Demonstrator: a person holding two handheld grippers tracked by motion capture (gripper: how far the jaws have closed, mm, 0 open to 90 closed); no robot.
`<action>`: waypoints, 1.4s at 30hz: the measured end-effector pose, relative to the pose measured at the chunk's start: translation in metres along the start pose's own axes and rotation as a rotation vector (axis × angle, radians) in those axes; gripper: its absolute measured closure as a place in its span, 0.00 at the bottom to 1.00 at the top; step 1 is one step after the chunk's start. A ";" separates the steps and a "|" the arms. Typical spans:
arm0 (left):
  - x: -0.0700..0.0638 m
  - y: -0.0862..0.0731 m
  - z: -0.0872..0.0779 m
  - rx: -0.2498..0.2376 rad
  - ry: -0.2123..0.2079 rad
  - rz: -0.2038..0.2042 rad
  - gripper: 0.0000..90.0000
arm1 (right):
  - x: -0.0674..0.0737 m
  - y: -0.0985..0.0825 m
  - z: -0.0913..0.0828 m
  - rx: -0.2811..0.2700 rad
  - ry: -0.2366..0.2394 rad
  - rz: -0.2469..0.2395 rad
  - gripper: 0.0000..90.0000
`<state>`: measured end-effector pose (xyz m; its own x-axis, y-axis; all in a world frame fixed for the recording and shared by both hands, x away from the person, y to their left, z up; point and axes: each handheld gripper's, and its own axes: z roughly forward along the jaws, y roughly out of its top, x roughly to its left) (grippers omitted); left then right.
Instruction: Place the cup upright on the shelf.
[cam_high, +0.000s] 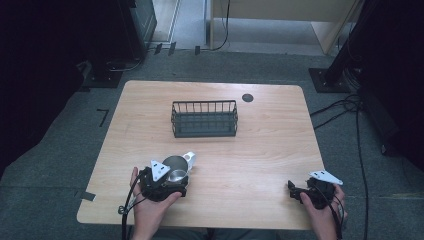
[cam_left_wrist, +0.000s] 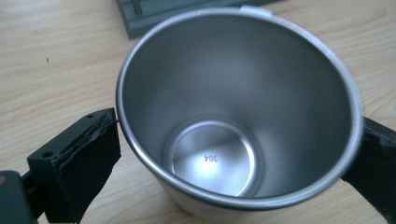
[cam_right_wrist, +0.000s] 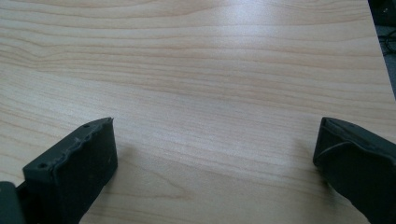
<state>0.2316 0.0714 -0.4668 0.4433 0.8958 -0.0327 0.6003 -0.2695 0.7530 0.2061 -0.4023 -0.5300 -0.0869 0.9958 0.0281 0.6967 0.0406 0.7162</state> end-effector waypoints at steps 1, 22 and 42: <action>0.002 -0.001 0.000 0.000 -0.001 -0.003 0.00 | 0.000 0.000 0.000 0.000 0.000 0.000 0.00; 0.052 -0.017 -0.008 -0.056 0.026 -0.160 0.00 | 0.000 0.000 0.000 0.000 0.000 0.000 0.00; 0.063 -0.011 0.012 -0.067 0.019 -0.202 0.00 | 0.000 0.000 0.000 0.000 0.000 0.000 0.00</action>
<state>0.2613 0.1264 -0.4852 0.3057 0.9359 -0.1753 0.6297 -0.0607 0.7745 0.2061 -0.4023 -0.5300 -0.0866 0.9958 0.0283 0.6970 0.0402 0.7160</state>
